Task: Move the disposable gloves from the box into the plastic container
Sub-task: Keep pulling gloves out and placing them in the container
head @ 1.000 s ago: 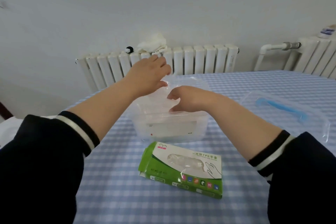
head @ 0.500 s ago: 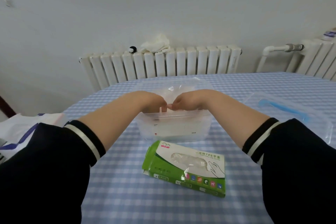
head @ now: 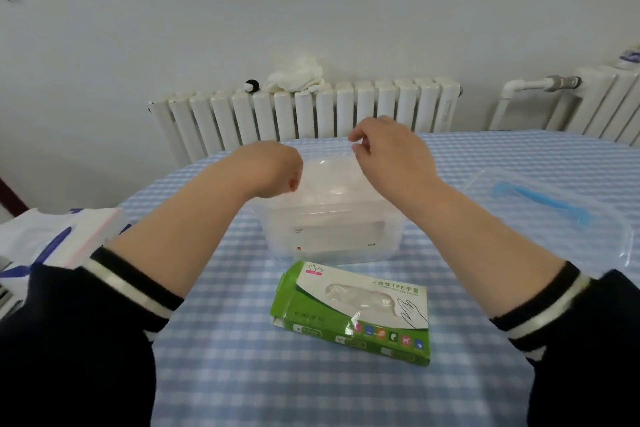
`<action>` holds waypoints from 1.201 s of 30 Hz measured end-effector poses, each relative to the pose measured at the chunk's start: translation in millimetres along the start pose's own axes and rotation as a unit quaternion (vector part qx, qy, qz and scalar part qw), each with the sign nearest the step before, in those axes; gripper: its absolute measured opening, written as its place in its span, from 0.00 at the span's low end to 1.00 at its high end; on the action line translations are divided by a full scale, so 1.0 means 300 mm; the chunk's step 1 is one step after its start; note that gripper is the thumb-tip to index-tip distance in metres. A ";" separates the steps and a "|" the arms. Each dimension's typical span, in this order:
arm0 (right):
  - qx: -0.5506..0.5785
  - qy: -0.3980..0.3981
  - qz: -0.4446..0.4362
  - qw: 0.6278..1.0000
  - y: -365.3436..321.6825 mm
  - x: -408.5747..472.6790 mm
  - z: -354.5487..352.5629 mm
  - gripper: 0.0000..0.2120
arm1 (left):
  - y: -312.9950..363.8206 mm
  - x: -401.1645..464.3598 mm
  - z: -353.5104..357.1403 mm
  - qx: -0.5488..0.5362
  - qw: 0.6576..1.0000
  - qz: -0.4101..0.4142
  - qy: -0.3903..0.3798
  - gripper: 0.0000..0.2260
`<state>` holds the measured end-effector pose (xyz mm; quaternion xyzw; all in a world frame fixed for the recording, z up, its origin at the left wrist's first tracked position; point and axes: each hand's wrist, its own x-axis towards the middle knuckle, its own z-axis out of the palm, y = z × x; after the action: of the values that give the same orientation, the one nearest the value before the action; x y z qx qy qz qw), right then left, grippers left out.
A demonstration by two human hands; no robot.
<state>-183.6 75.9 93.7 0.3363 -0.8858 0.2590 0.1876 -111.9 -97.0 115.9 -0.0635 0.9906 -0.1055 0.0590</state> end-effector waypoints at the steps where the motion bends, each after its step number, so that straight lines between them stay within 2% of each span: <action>1: 0.047 0.019 -0.010 0.999 -0.006 -0.027 -0.020 0.08 | -0.008 -0.019 -0.003 -0.004 0.999 -0.014 0.040 0.08; 3: 0.156 0.002 -0.028 0.987 -0.015 -0.103 -0.062 0.03 | -0.010 -0.062 0.011 -0.054 0.987 -0.019 0.150 0.09; 4: 0.219 -0.041 -0.032 0.974 -0.017 -0.147 -0.081 0.02 | 0.000 -0.088 0.028 -0.095 0.972 -0.004 0.213 0.08; 6: 0.295 -0.177 -0.036 0.938 -0.018 -0.234 -0.097 0.04 | 0.049 -0.150 0.077 -0.171 0.933 0.035 0.313 0.08; 7: 0.277 -0.244 -0.041 0.928 -0.011 -0.270 -0.083 0.04 | 0.078 -0.182 0.106 -0.196 0.918 0.058 0.341 0.09; 9: 0.153 -0.310 -0.077 0.935 0.022 -0.320 -0.044 0.02 | 0.137 -0.233 0.163 -0.204 0.900 0.116 0.368 0.12; 10: 0.092 -0.323 -0.098 0.937 0.037 -0.329 -0.026 0.04 | 0.157 -0.243 0.189 -0.201 0.895 0.141 0.372 0.13; 12: 0.057 -0.365 -0.108 0.923 0.065 -0.345 0.008 0.09 | 0.194 -0.248 0.249 -0.210 0.903 0.158 0.340 0.15; 15: 0.083 -0.414 -0.097 0.901 0.083 -0.348 0.038 0.15 | 0.221 -0.250 0.305 -0.211 0.955 0.134 0.162 0.24; 17: 0.095 -0.410 -0.094 0.903 0.092 -0.352 0.058 0.17 | 0.226 -0.250 0.337 -0.203 0.965 0.141 0.086 0.34; 19: 0.083 -0.385 -0.111 0.912 0.096 -0.362 0.082 0.15 | 0.226 -0.253 0.358 -0.218 0.963 0.146 0.058 0.38; 22: 0.070 -0.336 -0.122 0.931 0.104 -0.382 0.116 0.07 | 0.223 -0.256 0.375 -0.243 0.956 0.150 0.061 0.38; 24: 0.109 -0.302 -0.121 0.939 0.107 -0.387 0.126 0.04 | 0.224 -0.258 0.374 -0.248 0.954 0.153 0.063 0.37; 29: 0.277 -0.213 -0.023 0.937 0.094 -0.364 0.066 0.08 | 0.224 -0.262 0.366 -0.248 0.956 0.147 0.051 0.34; 31: 0.374 -0.182 0.029 0.909 0.078 -0.358 0.030 0.07 | 0.226 -0.261 0.361 -0.245 0.960 0.131 0.039 0.33; 34: 0.553 -0.120 0.124 0.815 0.056 -0.345 -0.035 0.09 | 0.223 -0.255 0.365 -0.230 0.965 0.120 0.023 0.32; 36: 0.597 -0.096 0.163 0.779 0.051 -0.330 -0.076 0.11 | 0.220 -0.258 0.365 -0.235 0.963 0.131 0.018 0.32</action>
<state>-120.9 148.4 56.4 0.2543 -0.6087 0.7292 -0.1818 -28.7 -44.3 3.3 0.0568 0.9881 0.1378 0.0384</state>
